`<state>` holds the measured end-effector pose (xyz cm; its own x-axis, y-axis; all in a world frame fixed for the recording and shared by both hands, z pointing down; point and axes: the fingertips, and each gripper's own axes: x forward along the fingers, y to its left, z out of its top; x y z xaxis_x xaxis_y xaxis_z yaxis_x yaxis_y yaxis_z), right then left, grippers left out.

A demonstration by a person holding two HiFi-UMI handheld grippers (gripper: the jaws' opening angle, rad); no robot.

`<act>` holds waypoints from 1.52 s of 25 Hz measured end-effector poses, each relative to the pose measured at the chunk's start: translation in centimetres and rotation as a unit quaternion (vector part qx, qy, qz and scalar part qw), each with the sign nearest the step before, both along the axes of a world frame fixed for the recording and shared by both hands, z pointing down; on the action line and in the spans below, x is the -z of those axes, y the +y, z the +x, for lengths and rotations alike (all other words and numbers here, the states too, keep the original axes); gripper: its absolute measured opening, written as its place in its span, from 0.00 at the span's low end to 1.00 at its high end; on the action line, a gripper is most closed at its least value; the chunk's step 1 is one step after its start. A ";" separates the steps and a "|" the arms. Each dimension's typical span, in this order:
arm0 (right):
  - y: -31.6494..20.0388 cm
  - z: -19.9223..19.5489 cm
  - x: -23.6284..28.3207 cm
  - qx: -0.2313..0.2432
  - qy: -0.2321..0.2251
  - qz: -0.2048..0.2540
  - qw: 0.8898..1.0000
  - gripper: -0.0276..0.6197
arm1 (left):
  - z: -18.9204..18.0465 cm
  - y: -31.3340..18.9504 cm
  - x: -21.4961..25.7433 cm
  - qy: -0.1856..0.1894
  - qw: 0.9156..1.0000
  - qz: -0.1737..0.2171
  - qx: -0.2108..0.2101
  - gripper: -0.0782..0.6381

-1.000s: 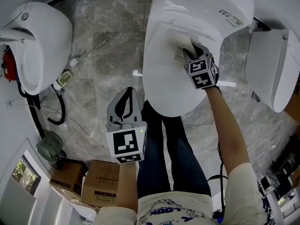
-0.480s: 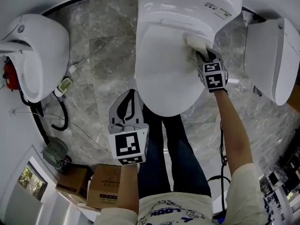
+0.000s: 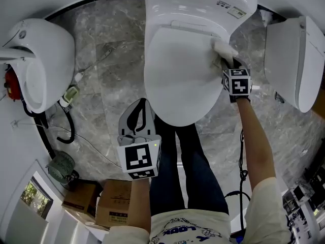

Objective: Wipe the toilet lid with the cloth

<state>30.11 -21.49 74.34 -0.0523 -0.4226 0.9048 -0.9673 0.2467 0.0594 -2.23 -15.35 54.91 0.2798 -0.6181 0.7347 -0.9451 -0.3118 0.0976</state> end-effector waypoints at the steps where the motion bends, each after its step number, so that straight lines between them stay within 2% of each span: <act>1: 0.0 0.1 0.1 -0.007 -0.001 -0.002 1.000 0.23 | 0.1 0.1 0.0 0.000 1.000 0.000 0.000 0.12; 4: -0.2 -0.1 0.9 -0.016 -0.002 0.008 1.000 0.23 | 0.1 0.3 0.3 0.001 1.000 0.002 -0.001 0.12; 9: -0.5 -2.9 3.9 0.027 -0.009 0.046 0.999 0.23 | -1.0 0.3 1.2 0.000 1.000 0.009 0.008 0.12; 15: -1.0 -9.8 7.8 0.101 -0.033 0.088 0.990 0.23 | -2.5 0.3 2.8 0.000 1.000 0.023 0.016 0.12; 19: -1.1 -15.2 9.7 0.129 -0.062 0.106 0.984 0.23 | -3.7 0.7 3.8 0.001 0.999 0.032 0.028 0.12; 30: 1.0 -28.3 9.1 0.231 -0.093 0.089 0.964 0.23 | -9.0 3.0 4.1 0.004 0.996 0.038 0.075 0.12; 38: 3.2 -34.0 5.7 0.290 -0.078 0.052 0.952 0.23 | -12.3 4.5 3.0 0.003 0.994 0.030 0.104 0.12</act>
<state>-3.92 -18.28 68.62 -0.4352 -0.3690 0.8212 -0.6692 0.7428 -0.0209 -14.54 -10.83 51.95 0.1465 -0.7050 0.6939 -0.9891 -0.1153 0.0916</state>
